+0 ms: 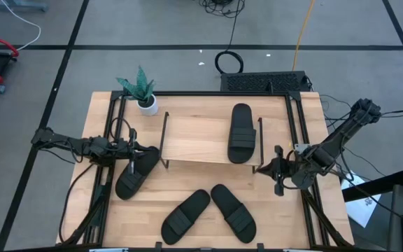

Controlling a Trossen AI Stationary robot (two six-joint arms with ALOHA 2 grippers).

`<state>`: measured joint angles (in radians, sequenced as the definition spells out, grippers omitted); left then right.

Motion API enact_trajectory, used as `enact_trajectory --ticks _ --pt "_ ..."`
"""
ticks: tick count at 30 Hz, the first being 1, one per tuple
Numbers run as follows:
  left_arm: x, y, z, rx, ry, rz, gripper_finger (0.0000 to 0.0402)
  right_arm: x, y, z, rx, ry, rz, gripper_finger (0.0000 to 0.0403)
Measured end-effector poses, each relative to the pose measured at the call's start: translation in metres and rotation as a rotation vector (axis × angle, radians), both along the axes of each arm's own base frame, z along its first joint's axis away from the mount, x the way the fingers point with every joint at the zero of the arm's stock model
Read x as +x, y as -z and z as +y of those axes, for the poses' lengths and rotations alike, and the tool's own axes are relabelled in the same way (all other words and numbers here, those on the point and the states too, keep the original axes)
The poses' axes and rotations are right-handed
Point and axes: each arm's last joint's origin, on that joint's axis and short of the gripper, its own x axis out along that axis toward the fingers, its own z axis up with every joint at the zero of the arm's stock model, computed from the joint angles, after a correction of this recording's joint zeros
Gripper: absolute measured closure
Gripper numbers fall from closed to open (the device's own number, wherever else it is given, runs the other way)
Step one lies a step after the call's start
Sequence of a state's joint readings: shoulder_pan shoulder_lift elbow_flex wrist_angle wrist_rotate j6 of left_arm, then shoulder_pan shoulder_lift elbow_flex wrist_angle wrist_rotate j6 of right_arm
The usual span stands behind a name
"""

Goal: Pick and place slides into the shelf
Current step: Adjust the shelf, then put the top left black slide on the shelf

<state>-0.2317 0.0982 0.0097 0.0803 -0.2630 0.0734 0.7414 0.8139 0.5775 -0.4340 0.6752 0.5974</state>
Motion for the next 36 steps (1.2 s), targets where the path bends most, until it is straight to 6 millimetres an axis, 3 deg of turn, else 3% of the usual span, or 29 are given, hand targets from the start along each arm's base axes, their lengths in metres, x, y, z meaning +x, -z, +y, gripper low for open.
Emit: enact_trajectory --ticks 26,36 --pt "0.000 0.000 0.000 0.000 0.000 0.000 0.0376 -0.003 0.002 -0.012 -0.039 0.105 0.018 0.0403" --pt "0.000 -0.009 0.000 0.074 -0.003 -0.088 0.0376 0.001 -0.028 0.003 -0.073 -0.121 -0.232 0.0403"
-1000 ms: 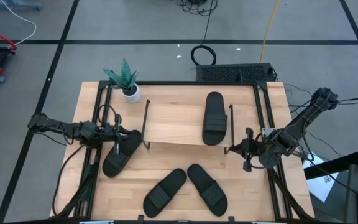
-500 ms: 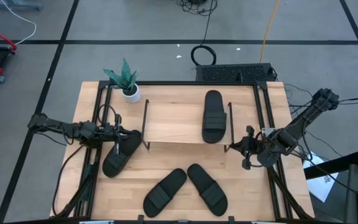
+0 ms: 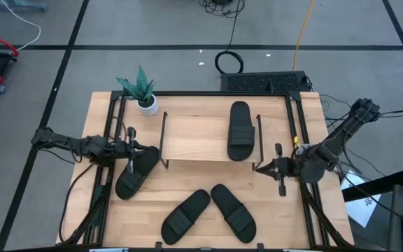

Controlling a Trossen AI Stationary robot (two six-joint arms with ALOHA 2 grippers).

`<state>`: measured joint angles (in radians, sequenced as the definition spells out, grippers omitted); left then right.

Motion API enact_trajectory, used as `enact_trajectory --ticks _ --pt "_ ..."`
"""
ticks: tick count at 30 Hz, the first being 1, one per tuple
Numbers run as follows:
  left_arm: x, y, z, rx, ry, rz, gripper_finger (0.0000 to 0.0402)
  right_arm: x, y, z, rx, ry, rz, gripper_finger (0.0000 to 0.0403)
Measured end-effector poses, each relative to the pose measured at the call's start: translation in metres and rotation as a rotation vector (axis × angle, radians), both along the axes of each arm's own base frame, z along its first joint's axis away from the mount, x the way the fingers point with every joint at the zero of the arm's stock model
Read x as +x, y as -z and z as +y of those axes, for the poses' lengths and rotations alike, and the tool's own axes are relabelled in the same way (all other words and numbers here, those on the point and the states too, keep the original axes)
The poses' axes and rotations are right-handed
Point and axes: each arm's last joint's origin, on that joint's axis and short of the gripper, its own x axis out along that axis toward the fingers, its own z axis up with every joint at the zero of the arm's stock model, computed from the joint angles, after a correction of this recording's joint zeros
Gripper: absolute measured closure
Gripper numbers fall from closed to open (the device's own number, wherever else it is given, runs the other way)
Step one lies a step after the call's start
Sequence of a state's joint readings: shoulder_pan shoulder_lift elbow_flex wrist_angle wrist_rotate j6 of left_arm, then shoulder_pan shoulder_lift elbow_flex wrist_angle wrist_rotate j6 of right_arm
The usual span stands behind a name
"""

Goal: Pick and place slides into the shelf
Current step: Put the top left black slide on the shelf

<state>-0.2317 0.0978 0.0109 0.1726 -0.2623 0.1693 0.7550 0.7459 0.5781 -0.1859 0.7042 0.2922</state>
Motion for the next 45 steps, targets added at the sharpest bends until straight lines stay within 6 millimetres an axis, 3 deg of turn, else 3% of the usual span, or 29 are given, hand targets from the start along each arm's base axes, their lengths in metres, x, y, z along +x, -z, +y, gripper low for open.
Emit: enact_trajectory --ticks 8,13,21,32,38,45 --pt "-0.004 -0.023 0.001 0.058 -0.015 -0.026 0.0376 -0.009 -0.012 -0.002 -0.115 -0.112 -0.075 0.0403" --pt "-0.009 -0.037 0.002 0.069 -0.014 0.016 0.0376 -0.023 -0.020 -0.012 -0.097 -0.130 -0.121 0.0403" --pt "-0.009 -0.036 0.002 0.073 0.016 0.037 0.0376 -0.040 0.007 -0.036 -0.105 -0.019 -0.167 0.0403" --pt "-0.009 -0.036 0.001 0.072 0.030 0.036 0.0376 -0.076 0.007 -0.073 0.036 0.014 -0.234 0.0403" --pt "-0.009 -0.036 0.001 0.072 0.031 0.036 0.0376 -0.080 0.007 -0.071 0.144 -0.144 -0.226 0.0403" --pt "-0.009 -0.037 0.001 0.085 0.028 0.035 0.0376 -0.068 0.030 -0.060 0.174 -0.134 -0.230 0.0403"
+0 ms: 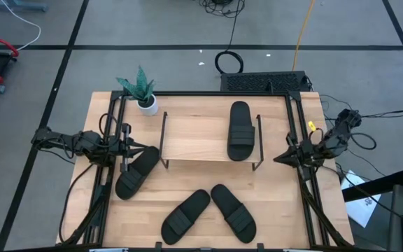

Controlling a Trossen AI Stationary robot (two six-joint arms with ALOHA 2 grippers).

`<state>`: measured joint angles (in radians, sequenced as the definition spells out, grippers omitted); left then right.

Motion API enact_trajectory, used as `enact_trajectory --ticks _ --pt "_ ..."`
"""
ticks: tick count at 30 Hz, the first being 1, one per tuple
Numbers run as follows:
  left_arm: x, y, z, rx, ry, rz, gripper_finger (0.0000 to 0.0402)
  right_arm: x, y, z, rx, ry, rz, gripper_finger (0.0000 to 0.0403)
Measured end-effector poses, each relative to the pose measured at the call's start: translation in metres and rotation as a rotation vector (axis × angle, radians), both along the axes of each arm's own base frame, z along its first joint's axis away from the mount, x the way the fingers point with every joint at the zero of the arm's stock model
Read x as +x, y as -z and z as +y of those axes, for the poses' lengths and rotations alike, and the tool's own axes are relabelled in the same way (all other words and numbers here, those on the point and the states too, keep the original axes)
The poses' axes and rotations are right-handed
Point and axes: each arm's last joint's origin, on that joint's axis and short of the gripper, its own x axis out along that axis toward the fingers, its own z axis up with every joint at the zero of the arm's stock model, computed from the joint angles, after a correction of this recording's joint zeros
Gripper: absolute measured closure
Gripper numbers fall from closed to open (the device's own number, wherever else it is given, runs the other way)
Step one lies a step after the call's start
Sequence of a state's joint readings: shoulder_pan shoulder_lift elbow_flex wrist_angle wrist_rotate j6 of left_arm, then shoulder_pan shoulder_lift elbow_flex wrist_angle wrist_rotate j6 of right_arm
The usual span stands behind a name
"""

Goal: Pick and place slides into the shelf
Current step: Put the top left black slide on the shelf

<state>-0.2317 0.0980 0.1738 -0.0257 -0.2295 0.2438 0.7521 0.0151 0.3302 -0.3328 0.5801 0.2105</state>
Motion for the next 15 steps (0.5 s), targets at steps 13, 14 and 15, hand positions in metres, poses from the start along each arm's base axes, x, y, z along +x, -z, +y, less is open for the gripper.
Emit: enact_trajectory --ticks 13,14,15 --pt "0.000 0.000 0.000 0.021 -0.007 0.000 0.0376 0.011 0.036 0.006 -0.112 0.090 0.016 0.0403" --pt "0.000 0.000 0.000 0.022 -0.008 0.001 0.0376 0.012 0.036 0.005 -0.108 0.098 0.013 0.0403" --pt "0.000 0.000 0.000 0.023 -0.008 0.001 0.0376 0.012 0.036 0.004 -0.105 0.107 0.011 0.0403"
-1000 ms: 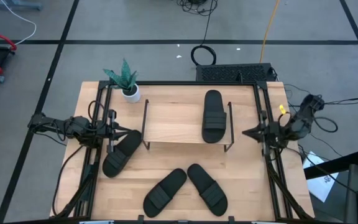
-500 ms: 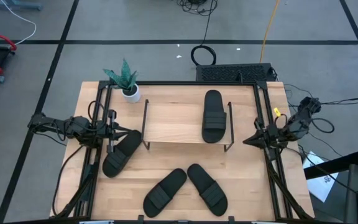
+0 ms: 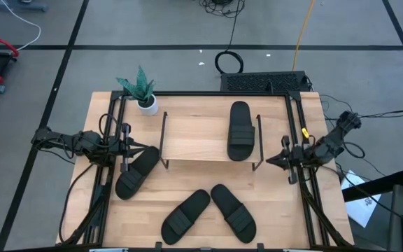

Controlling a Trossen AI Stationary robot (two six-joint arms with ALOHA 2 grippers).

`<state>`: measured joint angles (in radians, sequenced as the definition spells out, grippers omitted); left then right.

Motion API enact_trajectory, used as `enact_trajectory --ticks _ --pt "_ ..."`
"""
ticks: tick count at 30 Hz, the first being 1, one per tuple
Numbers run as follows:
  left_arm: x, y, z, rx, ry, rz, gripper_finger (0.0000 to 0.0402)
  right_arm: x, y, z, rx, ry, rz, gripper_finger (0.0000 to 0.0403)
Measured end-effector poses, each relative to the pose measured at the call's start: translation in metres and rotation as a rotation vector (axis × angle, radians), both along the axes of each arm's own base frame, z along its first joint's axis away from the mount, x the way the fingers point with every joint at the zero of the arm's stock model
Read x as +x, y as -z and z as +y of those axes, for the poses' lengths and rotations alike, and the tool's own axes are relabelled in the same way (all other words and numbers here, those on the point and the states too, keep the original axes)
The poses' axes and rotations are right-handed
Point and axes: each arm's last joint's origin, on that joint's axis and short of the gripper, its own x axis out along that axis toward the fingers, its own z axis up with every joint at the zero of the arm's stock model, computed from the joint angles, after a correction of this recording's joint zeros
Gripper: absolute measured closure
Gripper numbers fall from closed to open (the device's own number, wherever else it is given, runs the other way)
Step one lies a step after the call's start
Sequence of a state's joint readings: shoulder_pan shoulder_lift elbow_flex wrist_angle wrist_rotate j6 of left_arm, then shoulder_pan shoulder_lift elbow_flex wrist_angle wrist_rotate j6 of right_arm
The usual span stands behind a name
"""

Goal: Pick and place slides into the shelf
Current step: Put the top left black slide on the shelf

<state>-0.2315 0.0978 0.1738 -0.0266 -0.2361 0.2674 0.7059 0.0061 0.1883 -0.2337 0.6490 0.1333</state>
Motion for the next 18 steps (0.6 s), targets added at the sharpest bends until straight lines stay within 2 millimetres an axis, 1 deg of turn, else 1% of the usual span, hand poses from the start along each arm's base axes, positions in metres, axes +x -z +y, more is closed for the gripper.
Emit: enact_trajectory --ticks 7,11,16,18 --pt "0.0000 0.0000 0.0000 0.000 0.000 0.000 0.0376 0.0033 0.0002 -0.0052 -0.014 0.013 0.005 0.0403" --pt "0.0000 0.0000 0.0000 -0.005 0.000 0.000 0.0376 0.0048 0.0002 -0.0079 -0.054 0.029 0.005 0.0403" --pt "0.0000 0.0000 0.0000 -0.007 0.000 0.000 0.0376 0.0059 -0.0003 -0.0087 -0.096 -0.014 0.000 0.0403" --pt "0.0000 0.0001 0.0000 -0.007 0.000 0.001 0.0376 0.0063 -0.0030 -0.0081 -0.120 -0.042 -0.027 0.0403"
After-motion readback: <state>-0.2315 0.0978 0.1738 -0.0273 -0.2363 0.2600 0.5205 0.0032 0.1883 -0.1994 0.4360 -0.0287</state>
